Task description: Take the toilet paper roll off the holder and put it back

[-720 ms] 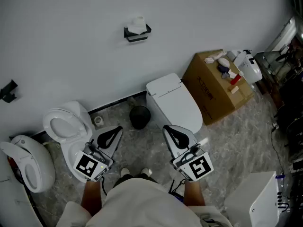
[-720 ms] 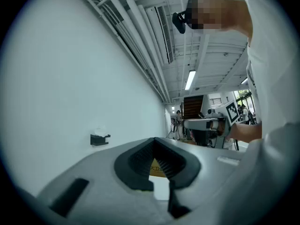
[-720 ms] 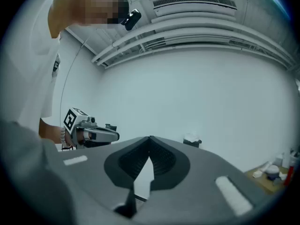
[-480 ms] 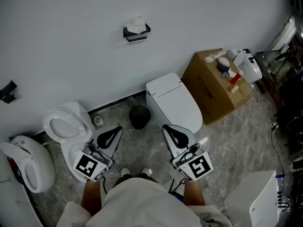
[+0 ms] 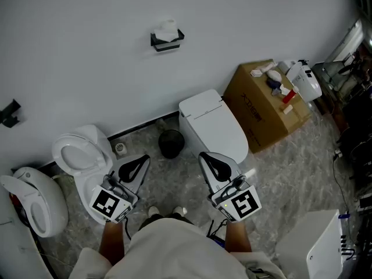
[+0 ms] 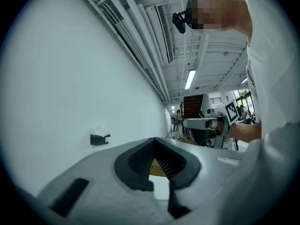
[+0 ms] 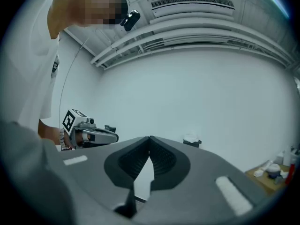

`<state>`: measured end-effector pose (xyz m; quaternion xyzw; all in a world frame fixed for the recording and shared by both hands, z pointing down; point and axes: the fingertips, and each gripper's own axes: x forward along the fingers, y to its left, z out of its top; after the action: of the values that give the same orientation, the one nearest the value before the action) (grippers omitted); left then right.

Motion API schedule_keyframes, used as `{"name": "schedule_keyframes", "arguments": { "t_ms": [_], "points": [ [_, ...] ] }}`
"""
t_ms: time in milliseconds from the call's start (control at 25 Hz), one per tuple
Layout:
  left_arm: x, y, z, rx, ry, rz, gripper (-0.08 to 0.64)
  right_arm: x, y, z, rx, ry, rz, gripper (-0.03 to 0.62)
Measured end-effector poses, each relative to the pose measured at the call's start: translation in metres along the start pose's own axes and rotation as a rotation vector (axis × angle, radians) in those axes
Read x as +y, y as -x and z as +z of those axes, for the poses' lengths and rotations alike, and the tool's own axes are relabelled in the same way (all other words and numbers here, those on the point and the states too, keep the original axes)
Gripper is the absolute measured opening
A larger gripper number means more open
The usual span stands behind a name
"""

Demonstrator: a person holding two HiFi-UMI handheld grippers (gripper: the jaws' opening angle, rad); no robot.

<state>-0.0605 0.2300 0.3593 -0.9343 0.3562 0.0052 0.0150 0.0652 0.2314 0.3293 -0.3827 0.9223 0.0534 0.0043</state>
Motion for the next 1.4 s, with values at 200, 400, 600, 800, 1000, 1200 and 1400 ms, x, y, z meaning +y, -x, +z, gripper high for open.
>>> {"name": "schedule_keyframes", "arguments": {
  "t_ms": [200, 400, 600, 800, 1000, 1200, 1400],
  "points": [
    [-0.001, 0.001, 0.0, -0.001, -0.001, 0.002, 0.002, 0.0, 0.002, -0.001, -0.002, -0.001, -0.003, 0.008],
    [-0.003, 0.002, -0.002, -0.003, 0.005, 0.007, 0.002, 0.001, 0.003, -0.001, -0.003, -0.006, 0.002, 0.008],
    [-0.005, 0.004, -0.003, -0.003, 0.005, 0.008, 0.002, 0.001, 0.004, -0.001, -0.003, -0.007, 0.0, 0.008],
    [-0.005, 0.005, -0.002, -0.003, 0.003, 0.013, 0.002, 0.002, 0.005, 0.0, -0.016, -0.021, 0.004, 0.008],
    [-0.004, 0.004, -0.002, -0.002, 0.002, 0.013, 0.002, 0.0, 0.003, 0.001, -0.023, -0.029, 0.008, 0.008],
    [-0.01, 0.002, 0.002, -0.019, -0.001, -0.006, 0.002, -0.002, 0.004, 0.002, -0.032, -0.034, 0.015, 0.008],
    [-0.014, 0.0, 0.001, -0.016, -0.005, 0.0, 0.002, -0.005, 0.008, 0.0, -0.03, -0.034, 0.02, 0.008]
  ]
}}
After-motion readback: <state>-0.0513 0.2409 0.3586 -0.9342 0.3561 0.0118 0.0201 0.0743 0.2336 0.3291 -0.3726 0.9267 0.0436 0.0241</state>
